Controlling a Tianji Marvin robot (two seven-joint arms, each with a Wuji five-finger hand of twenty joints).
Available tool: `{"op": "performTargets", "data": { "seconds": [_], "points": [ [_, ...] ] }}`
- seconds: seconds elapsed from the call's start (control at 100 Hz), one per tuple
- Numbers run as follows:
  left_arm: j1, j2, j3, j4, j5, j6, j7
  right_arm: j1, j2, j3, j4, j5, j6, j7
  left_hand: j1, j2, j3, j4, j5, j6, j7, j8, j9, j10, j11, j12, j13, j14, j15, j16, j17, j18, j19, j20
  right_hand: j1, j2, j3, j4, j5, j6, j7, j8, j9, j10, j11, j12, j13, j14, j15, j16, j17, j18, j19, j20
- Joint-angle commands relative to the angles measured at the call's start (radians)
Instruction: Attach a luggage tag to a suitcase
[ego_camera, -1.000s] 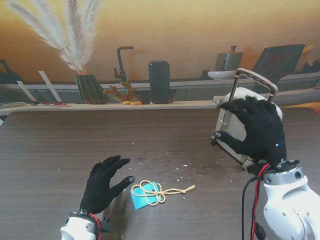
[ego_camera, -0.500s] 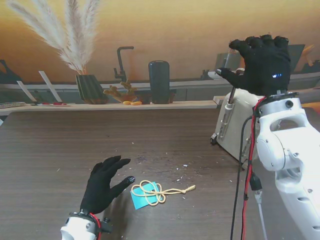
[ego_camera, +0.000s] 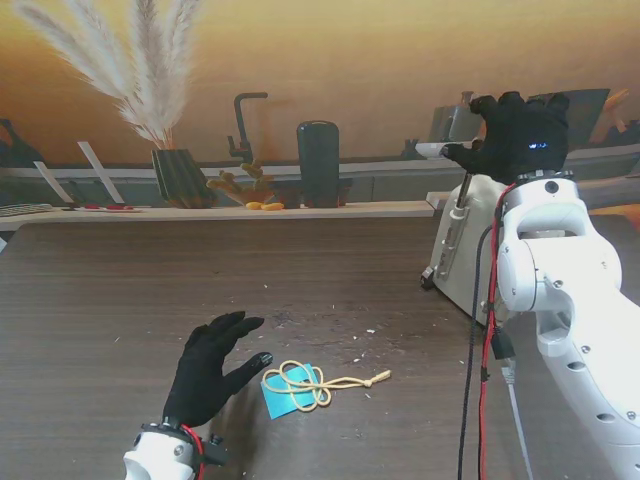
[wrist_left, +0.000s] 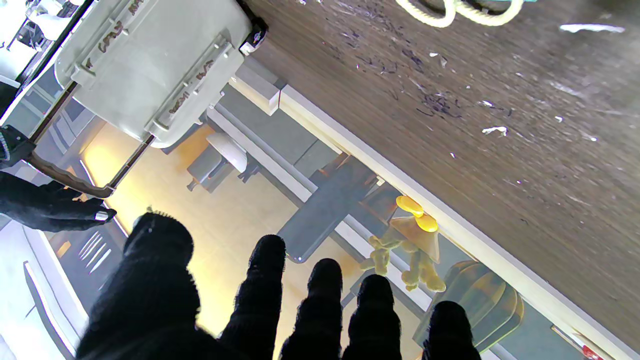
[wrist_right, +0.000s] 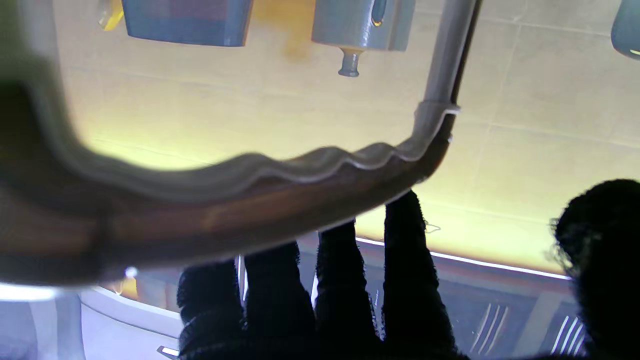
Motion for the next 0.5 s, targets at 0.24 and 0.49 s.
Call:
{"op": "performTargets", "data": {
  "seconds": [0.24, 0.49],
  "points": [
    [-0.004, 0.0, 0.005, -0.004, 0.001, 0.002, -0.021, 0.006, -0.002, -0.023, 0.027, -0.01, 0.097, 0.04, -0.008, 0.036, -0.023, -0.001, 0.005, -0.003, 0.002, -0.011, 0.011, -0.022, -0.002, -0.023, -0.002, -0.026, -0.007, -0.032, 0.0, -0.081, -0.017, 0.01, 0.056, -0.036, -0.011, 0.028, 0.05, 0.064, 0.008, 0.019, 0.056, 0.038, 0.12, 0.074, 0.133, 0.038, 0.107, 0.081, 0.131, 0.096, 0.123, 0.06],
    [-0.007, 0.001, 0.009, -0.002, 0.002, 0.001, -0.023, 0.007, 0.001, -0.025, 0.044, -0.012, 0.091, 0.06, -0.007, 0.036, -0.023, -0.001, 0.007, -0.001, 0.004, -0.009, 0.012, -0.021, -0.001, -0.023, 0.0, -0.025, -0.006, -0.032, 0.001, -0.081, -0.017, 0.009, 0.161, -0.117, -0.017, 0.018, 0.035, 0.076, 0.009, 0.032, 0.057, 0.005, 0.273, 0.187, 0.224, -0.051, 0.367, 0.225, 0.266, 0.07, 0.299, 0.23]
  ]
}}
